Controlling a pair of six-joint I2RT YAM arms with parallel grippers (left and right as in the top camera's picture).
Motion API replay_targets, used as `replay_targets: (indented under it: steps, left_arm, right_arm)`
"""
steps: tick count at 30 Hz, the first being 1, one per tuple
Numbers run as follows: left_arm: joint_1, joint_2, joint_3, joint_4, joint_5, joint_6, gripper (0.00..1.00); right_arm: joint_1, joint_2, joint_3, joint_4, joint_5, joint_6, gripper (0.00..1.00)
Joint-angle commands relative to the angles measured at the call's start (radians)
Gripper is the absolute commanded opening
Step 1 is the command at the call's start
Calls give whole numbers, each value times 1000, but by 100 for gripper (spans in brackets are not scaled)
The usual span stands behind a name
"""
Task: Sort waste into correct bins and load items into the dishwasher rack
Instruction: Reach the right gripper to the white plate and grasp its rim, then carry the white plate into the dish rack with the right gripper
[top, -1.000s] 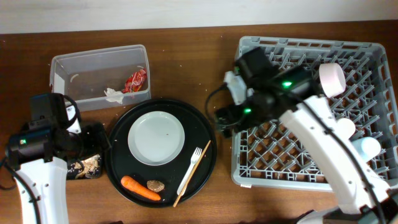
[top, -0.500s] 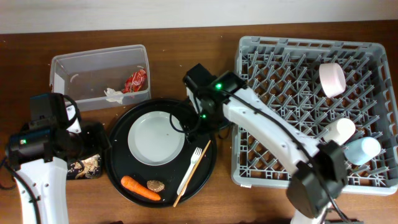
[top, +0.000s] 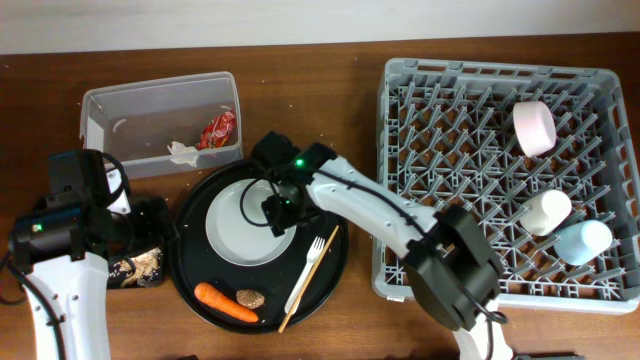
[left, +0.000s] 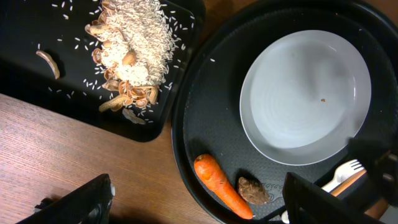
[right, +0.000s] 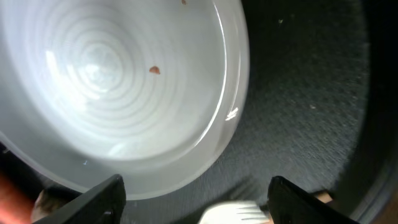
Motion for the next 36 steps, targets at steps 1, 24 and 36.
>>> replay_targets:
  steps: [1,24,36]
  left_arm:
    - [6,-11,6,2,3,-2,87]
    - [6,-11,6,2,3,-2,87]
    - [6,-11,6,3,3,-2,87]
  right_arm:
    - [8,45,-4,48,49,24,71]
    - [10,119,-4,92,54,25,8]
    - [-74,18,48,-39,97,25,4]
